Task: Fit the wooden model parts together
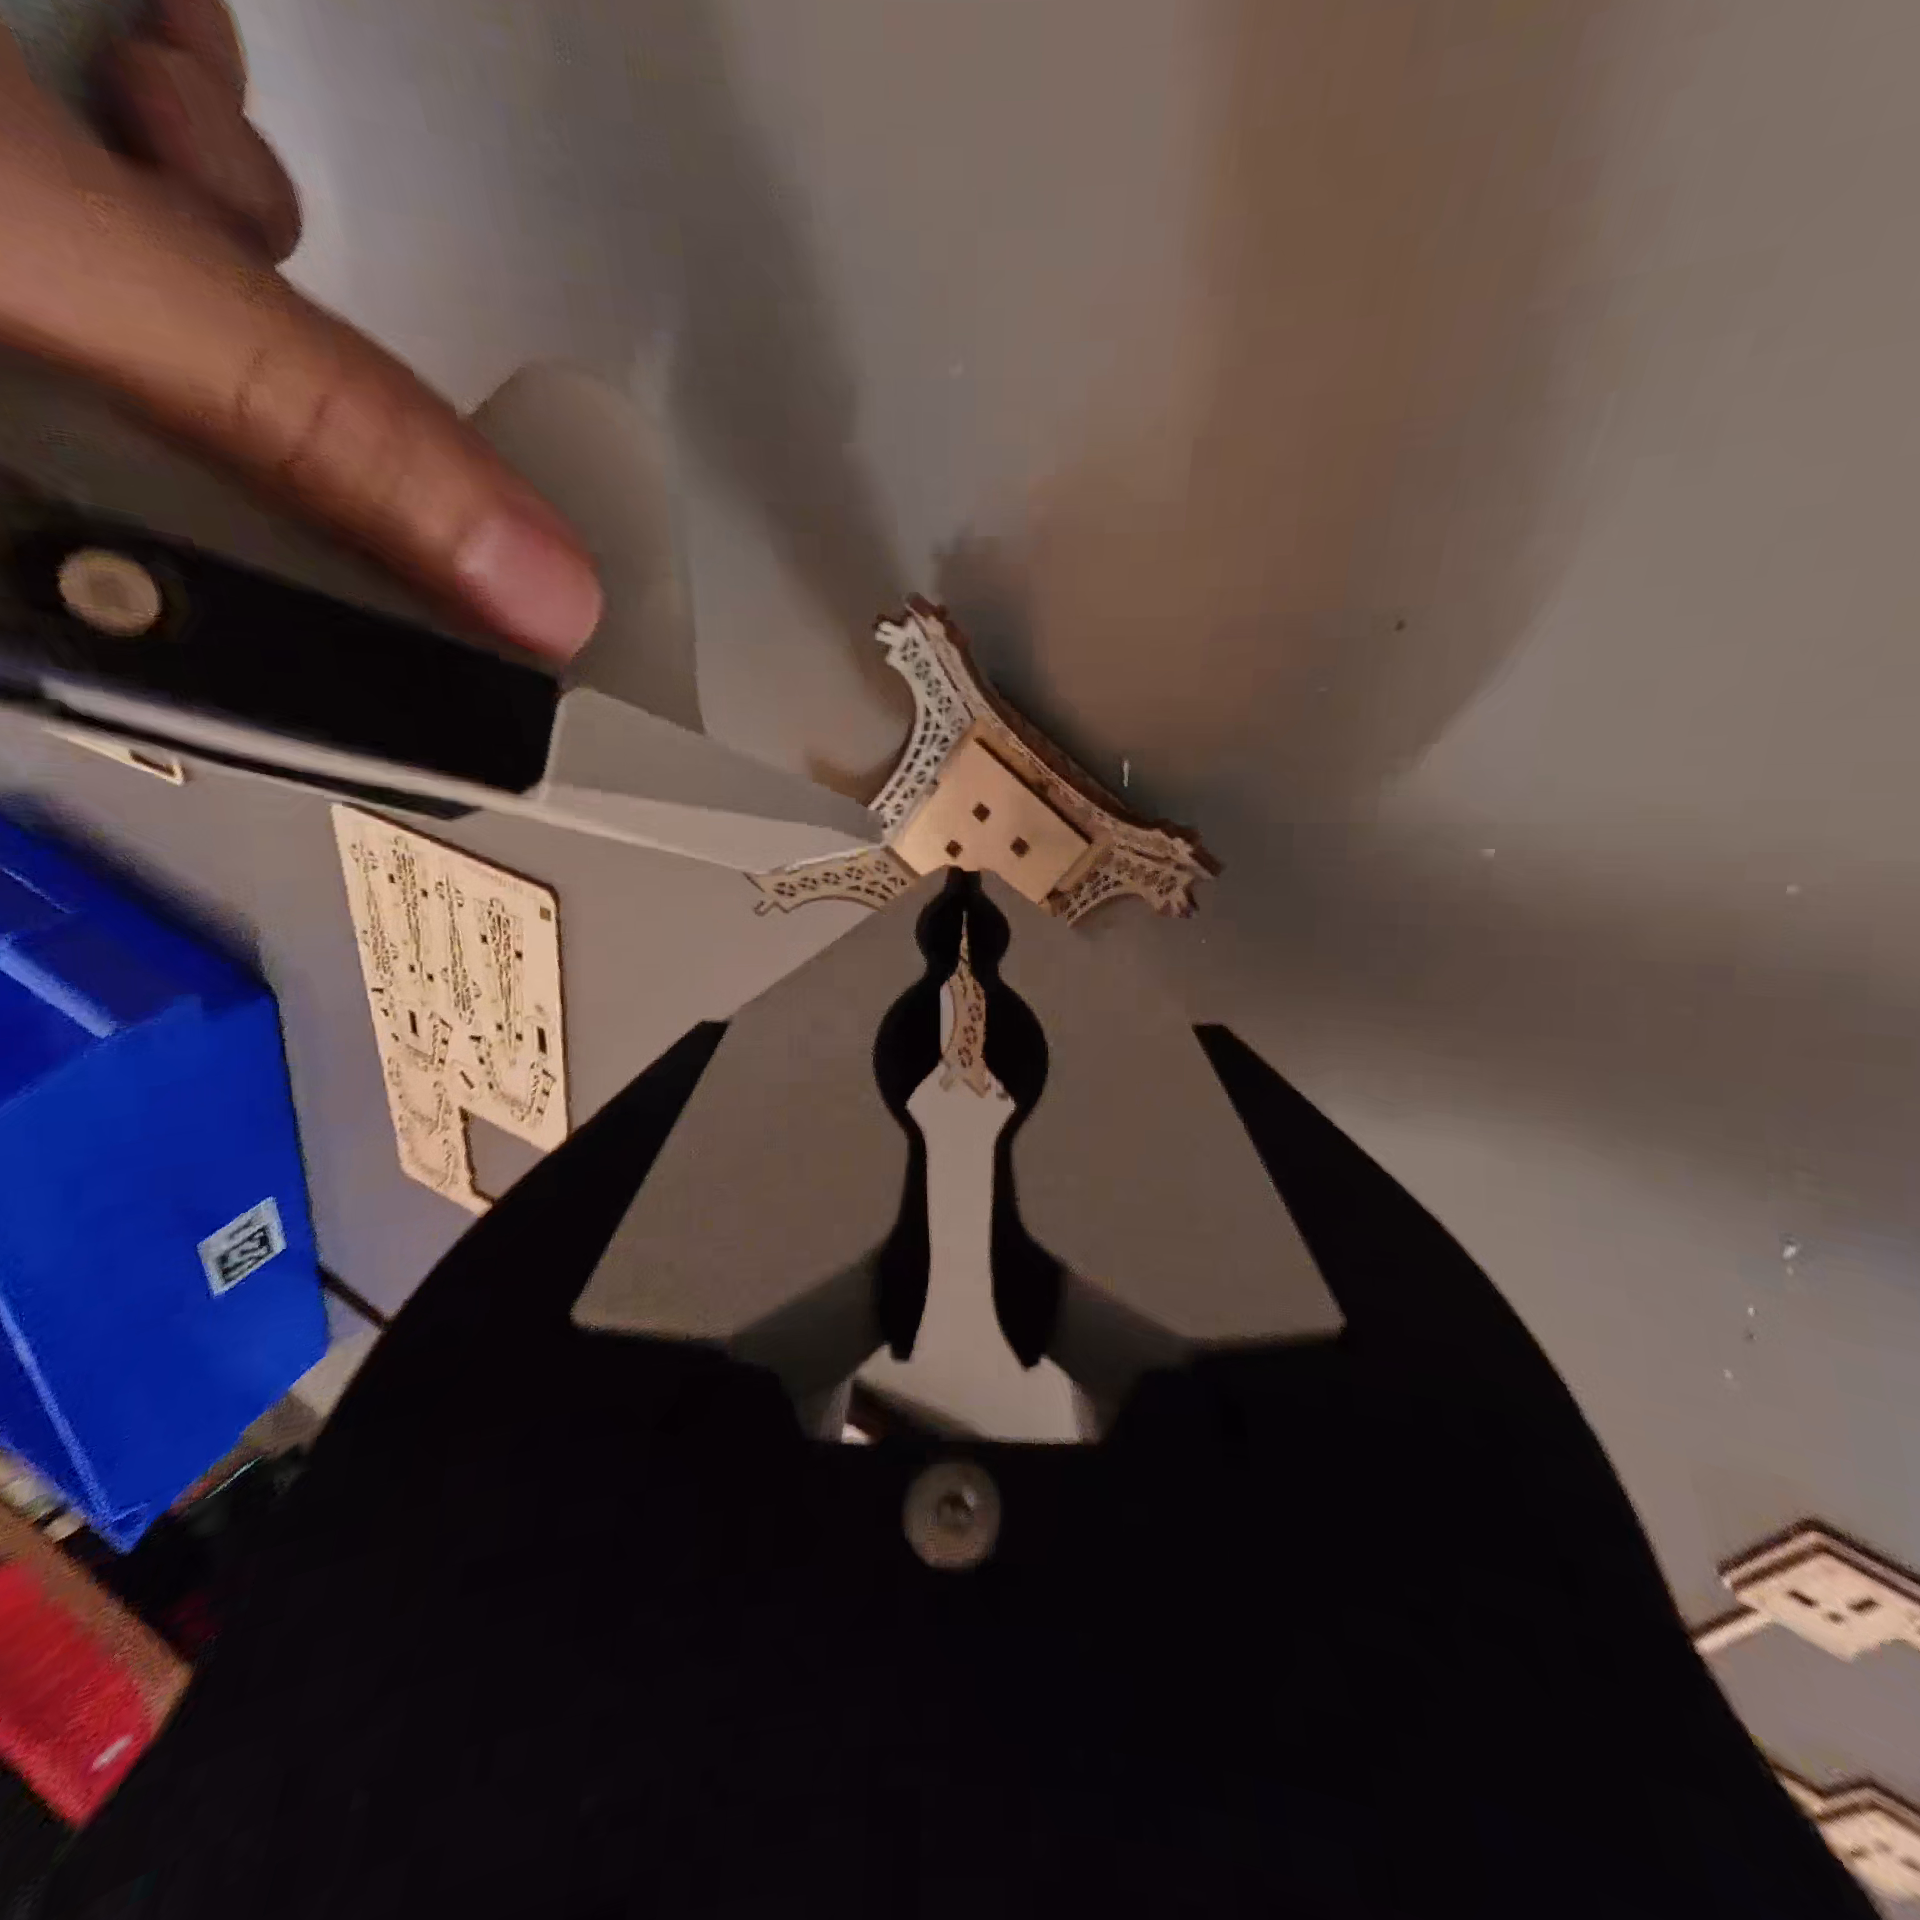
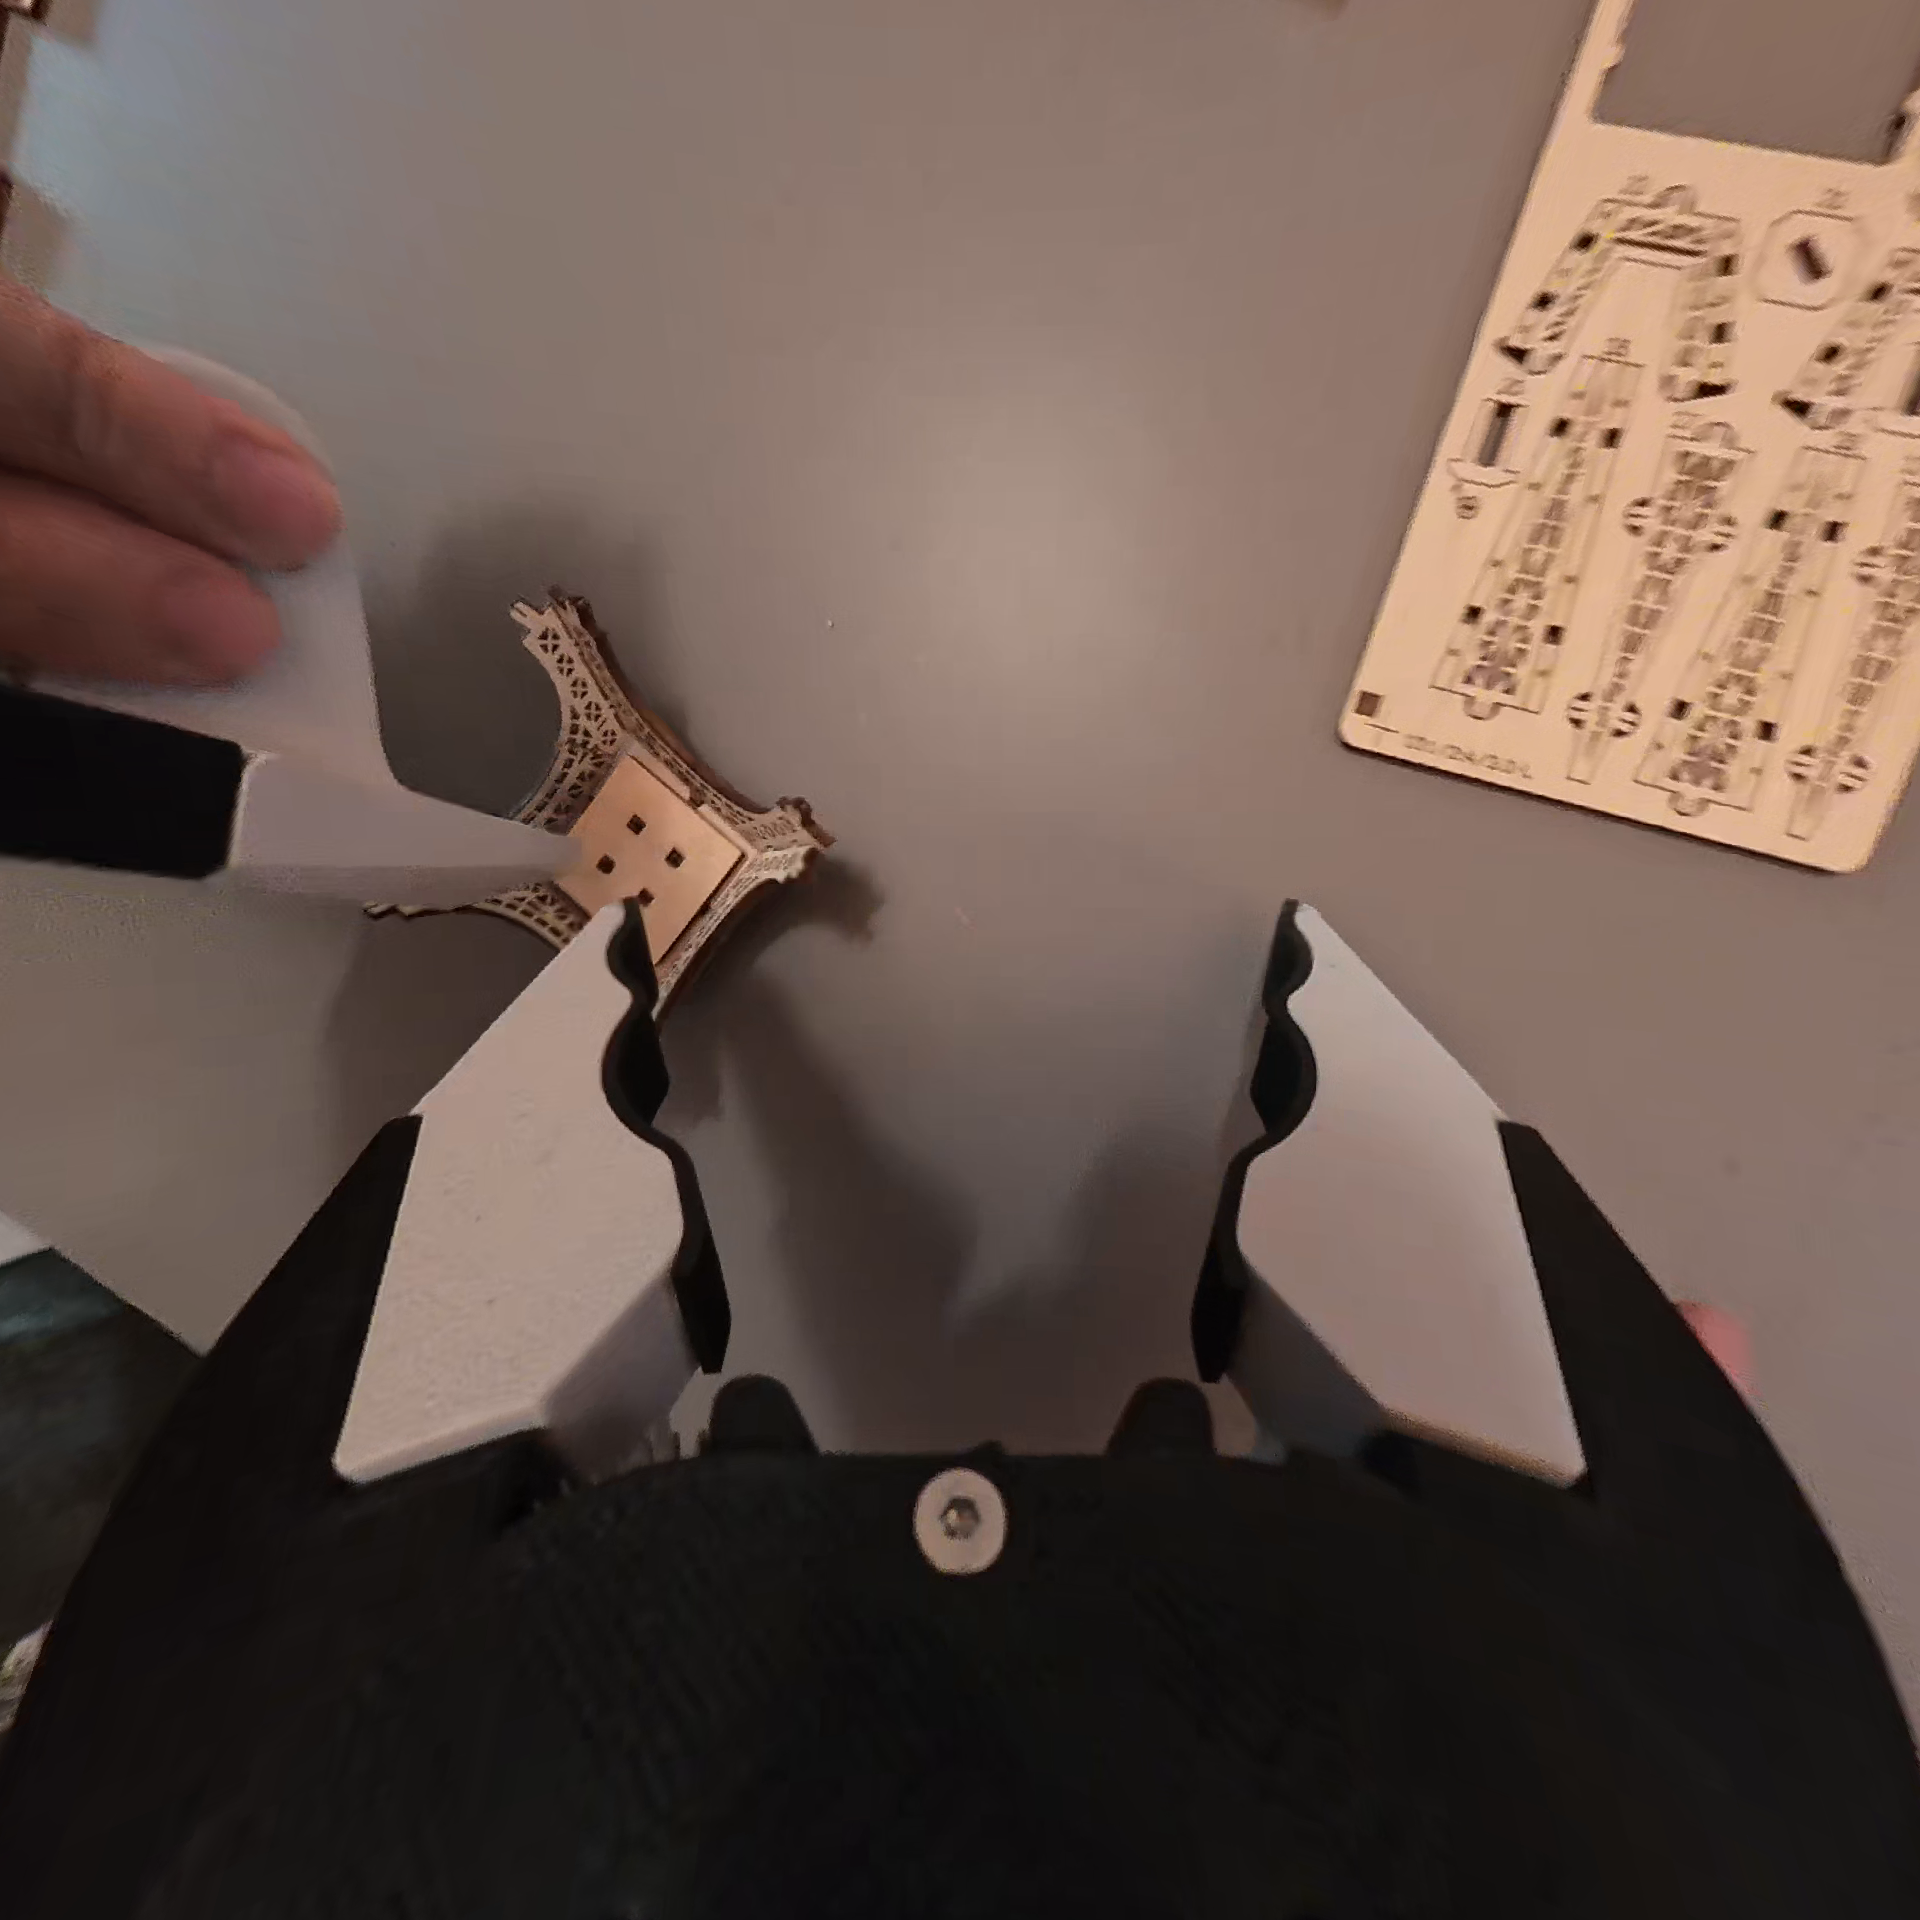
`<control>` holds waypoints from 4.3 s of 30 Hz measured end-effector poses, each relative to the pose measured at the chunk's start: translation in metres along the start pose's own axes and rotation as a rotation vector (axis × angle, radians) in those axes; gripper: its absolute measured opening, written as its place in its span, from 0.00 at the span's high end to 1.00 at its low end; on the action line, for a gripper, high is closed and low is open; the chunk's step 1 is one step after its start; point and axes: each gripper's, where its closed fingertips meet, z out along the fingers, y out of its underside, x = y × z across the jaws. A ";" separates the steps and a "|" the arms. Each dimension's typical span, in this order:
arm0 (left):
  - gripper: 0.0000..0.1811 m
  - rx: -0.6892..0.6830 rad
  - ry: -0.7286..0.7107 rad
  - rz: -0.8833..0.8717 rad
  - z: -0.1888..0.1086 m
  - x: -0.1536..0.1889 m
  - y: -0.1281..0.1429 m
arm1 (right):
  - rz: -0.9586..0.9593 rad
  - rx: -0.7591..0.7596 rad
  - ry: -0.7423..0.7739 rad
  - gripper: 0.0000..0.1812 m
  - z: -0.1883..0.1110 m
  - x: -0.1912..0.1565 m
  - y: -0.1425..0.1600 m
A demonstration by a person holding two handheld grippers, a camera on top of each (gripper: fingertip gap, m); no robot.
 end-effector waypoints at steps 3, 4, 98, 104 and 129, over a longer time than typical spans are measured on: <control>1.00 0.060 0.013 -0.091 0.002 -0.004 0.000 | 0.016 0.110 0.069 0.36 -0.015 0.011 -0.004; 1.00 0.078 0.021 -0.127 0.004 -0.005 0.000 | 0.021 0.154 0.084 0.36 -0.021 0.014 -0.005; 0.70 1.685 -0.055 -2.145 -0.118 -0.042 -0.081 | -0.793 1.146 -0.900 0.59 -0.154 -0.116 -0.021; 0.70 1.722 0.145 -2.108 -0.115 -0.045 -0.098 | -0.798 1.055 -1.002 0.60 -0.152 -0.119 -0.007; 0.66 1.382 -0.313 -2.030 -0.080 0.024 0.011 | -1.004 0.287 -0.305 0.73 -0.039 -0.092 -0.008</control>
